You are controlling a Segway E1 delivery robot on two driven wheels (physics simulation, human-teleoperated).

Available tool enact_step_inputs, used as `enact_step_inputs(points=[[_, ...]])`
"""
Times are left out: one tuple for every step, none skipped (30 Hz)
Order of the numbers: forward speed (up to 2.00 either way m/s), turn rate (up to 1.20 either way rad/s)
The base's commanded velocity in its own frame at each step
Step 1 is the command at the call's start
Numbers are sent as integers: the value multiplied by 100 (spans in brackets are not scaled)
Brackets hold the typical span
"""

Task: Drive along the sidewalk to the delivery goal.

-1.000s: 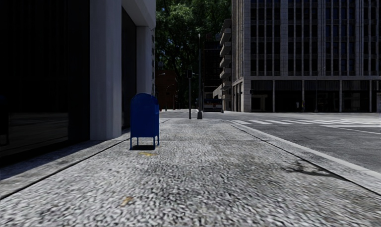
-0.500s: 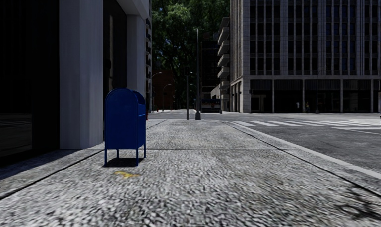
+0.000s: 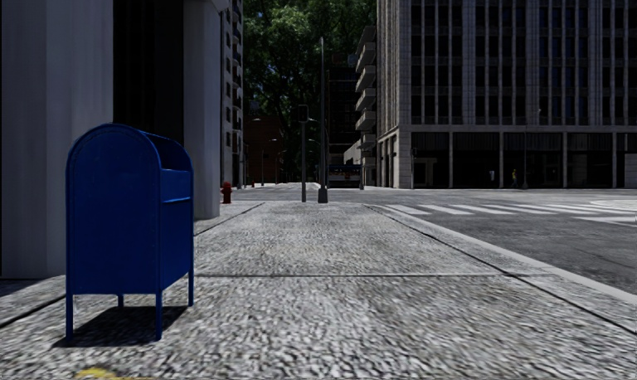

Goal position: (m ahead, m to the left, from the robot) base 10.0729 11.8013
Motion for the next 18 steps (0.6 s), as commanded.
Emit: enact_step_inputs(points=[[200, 0], [200, 0], [200, 0], [200, 0], [200, 0], [200, 0], [200, 0], [200, 0], [200, 0], [200, 0], [200, 0], [200, 0], [200, 0], [200, 0], [200, 0], [200, 0], [200, 0], [200, 0]])
